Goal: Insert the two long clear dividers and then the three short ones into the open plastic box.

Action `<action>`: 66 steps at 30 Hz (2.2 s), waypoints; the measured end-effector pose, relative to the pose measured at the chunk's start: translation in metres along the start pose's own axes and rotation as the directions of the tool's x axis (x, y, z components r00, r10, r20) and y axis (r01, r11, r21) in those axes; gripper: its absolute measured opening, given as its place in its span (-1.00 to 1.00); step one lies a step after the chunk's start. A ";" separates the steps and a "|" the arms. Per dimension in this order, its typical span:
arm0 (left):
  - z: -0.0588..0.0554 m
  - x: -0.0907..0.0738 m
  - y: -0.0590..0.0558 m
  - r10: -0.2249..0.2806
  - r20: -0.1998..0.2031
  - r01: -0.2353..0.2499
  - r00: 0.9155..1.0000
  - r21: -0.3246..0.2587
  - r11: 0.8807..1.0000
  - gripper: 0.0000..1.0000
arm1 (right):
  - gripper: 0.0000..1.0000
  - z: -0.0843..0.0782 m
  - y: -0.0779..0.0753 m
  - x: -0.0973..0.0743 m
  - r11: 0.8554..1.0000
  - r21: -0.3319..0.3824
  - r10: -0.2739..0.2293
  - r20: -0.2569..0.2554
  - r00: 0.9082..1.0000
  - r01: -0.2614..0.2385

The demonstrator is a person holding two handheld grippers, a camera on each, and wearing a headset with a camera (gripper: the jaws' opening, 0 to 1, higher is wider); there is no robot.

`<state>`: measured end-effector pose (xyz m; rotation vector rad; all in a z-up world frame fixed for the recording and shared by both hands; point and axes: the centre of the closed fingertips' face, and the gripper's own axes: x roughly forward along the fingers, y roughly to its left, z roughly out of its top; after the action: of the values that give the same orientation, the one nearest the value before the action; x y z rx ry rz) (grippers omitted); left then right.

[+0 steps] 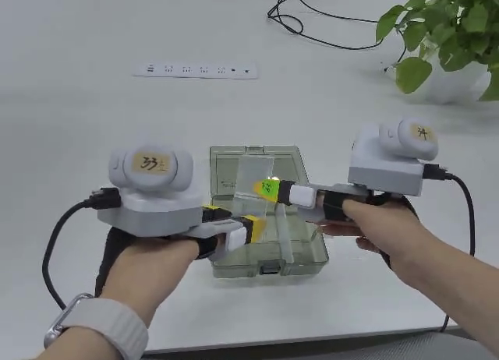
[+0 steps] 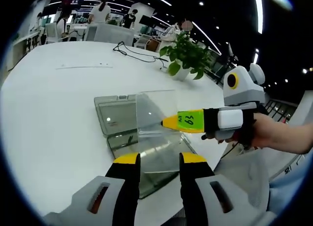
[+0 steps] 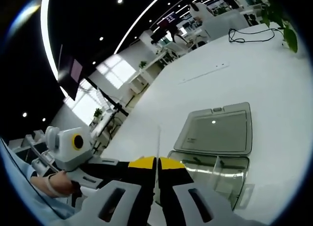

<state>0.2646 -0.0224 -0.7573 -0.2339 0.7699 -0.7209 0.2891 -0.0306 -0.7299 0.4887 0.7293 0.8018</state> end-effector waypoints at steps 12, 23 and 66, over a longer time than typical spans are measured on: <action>-0.002 0.002 -0.003 -0.016 0.015 0.017 1.000 -0.023 1.000 -0.40 | -0.96 0.000 -0.005 -0.001 0.999 0.019 -0.027 -0.029 0.999 0.027; 0.005 -0.001 -0.009 -0.059 0.069 0.057 0.996 0.031 0.998 -0.19 | -0.96 -0.005 -0.001 -0.005 0.998 0.043 -0.041 -0.062 0.997 0.043; 0.000 -0.025 0.010 -0.169 0.048 0.124 0.984 0.496 0.860 1.00 | -0.96 0.006 -0.034 -0.001 0.944 0.183 -0.170 -0.444 0.880 0.275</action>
<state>0.2569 0.0019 -0.7480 0.1415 0.4621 -1.0210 0.3091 -0.0530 -0.7470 0.4394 1.2776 0.6048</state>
